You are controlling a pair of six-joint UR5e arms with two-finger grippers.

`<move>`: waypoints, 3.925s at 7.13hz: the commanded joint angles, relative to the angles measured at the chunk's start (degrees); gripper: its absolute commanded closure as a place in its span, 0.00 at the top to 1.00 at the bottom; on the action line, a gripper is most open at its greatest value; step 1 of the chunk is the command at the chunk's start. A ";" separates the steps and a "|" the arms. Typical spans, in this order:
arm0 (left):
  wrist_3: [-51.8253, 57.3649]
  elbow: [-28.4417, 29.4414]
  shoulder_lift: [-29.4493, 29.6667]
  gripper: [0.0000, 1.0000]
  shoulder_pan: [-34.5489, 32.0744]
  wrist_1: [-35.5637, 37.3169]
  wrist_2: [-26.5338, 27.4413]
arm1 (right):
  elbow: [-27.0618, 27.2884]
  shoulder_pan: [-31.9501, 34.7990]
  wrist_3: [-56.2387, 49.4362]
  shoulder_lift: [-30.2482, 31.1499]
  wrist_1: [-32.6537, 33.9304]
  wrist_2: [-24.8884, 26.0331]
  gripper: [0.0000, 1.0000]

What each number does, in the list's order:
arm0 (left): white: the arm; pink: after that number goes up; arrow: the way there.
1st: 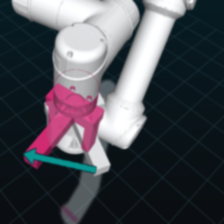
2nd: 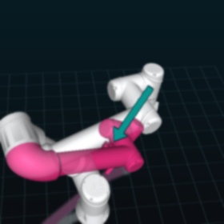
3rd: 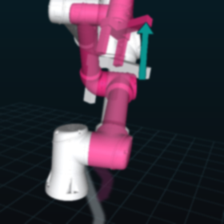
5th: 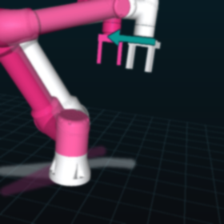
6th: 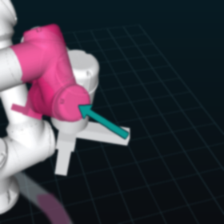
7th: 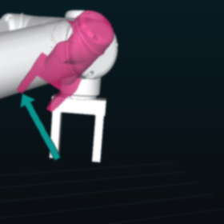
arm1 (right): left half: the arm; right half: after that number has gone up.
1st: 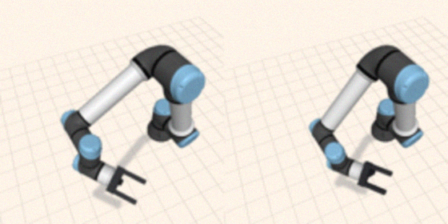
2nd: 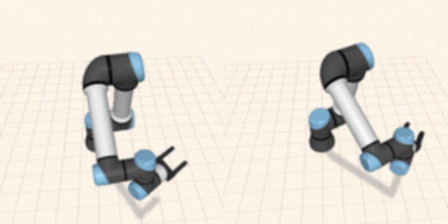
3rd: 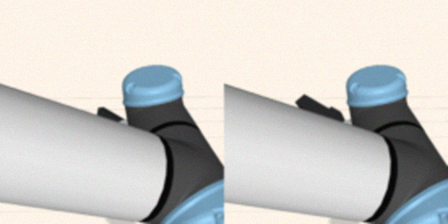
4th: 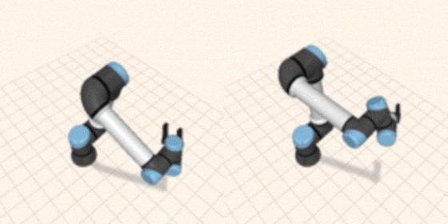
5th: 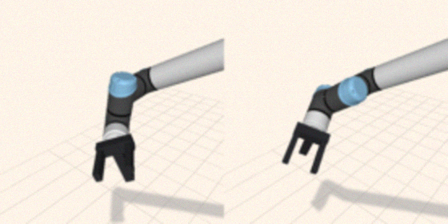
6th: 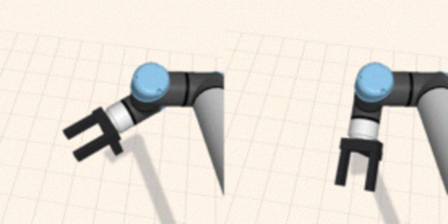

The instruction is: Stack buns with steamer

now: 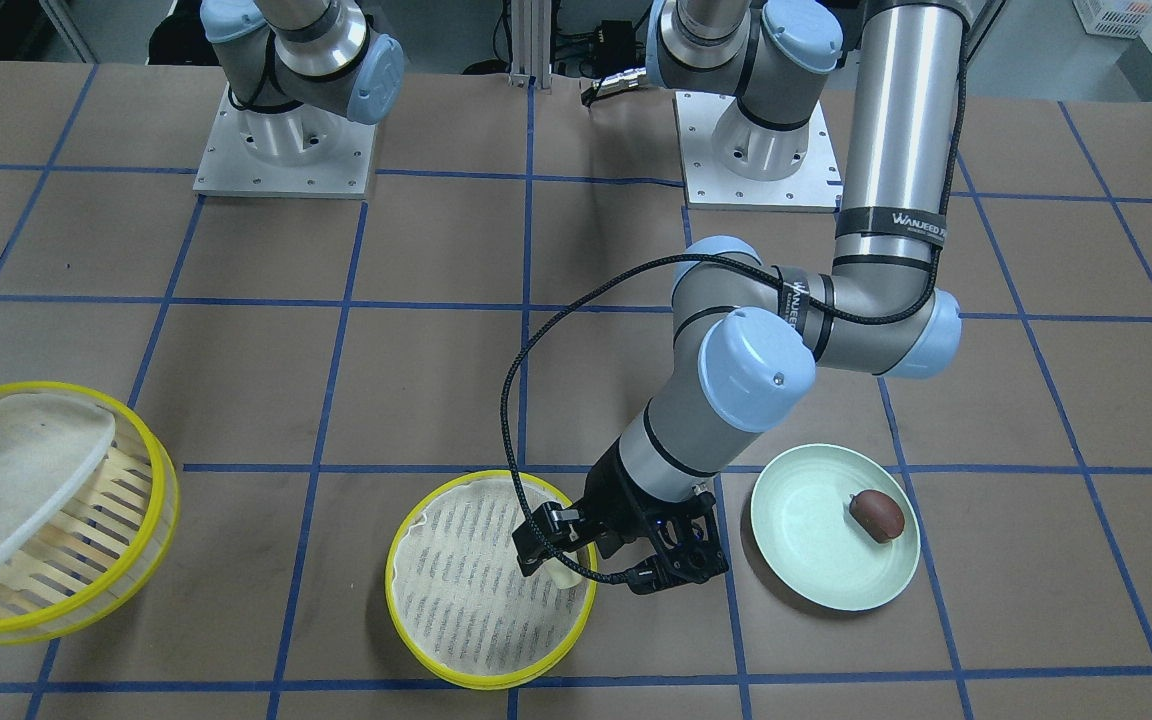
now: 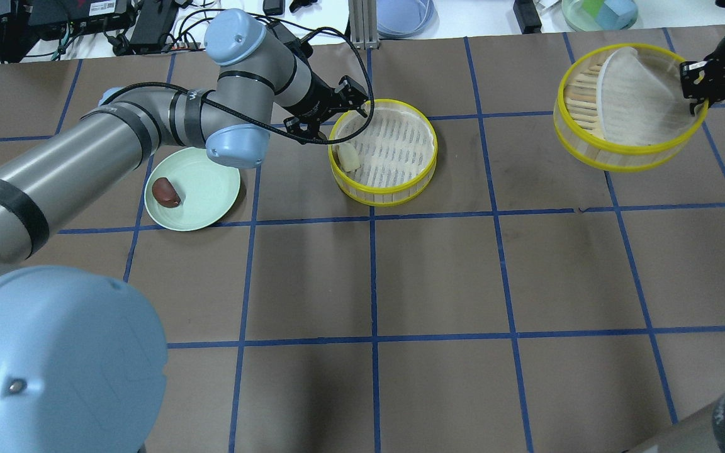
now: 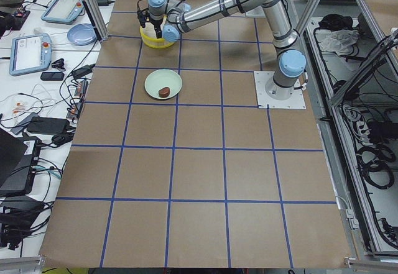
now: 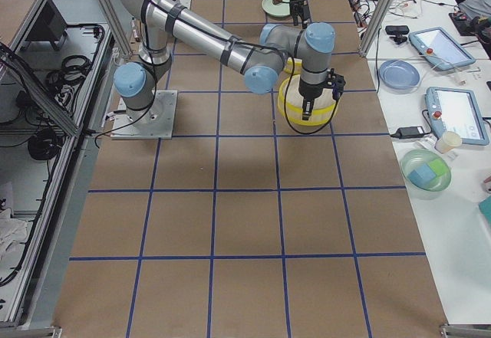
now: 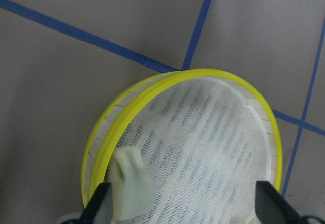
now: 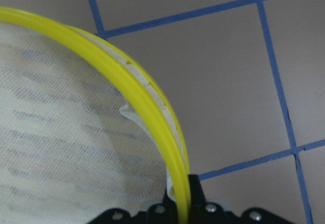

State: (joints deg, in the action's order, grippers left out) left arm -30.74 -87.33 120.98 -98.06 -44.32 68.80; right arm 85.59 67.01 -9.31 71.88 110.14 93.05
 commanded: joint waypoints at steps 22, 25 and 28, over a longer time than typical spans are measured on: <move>17.38 -5.67 0.75 0.00 22.48 -14.83 21.83 | 4.06 30.63 44.11 -8.60 11.76 -8.50 0.00; 12.31 -3.29 -1.44 0.00 21.08 -14.83 14.36 | 4.06 30.63 44.11 -8.86 11.94 -8.24 0.00; 11.93 -3.02 -4.51 0.00 19.23 -14.74 14.08 | 4.06 30.63 44.20 -8.95 11.85 -8.50 0.00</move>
State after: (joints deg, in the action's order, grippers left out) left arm -18.51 -90.54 117.79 -78.01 -59.09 82.98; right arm 89.65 97.65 34.88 63.00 122.06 84.63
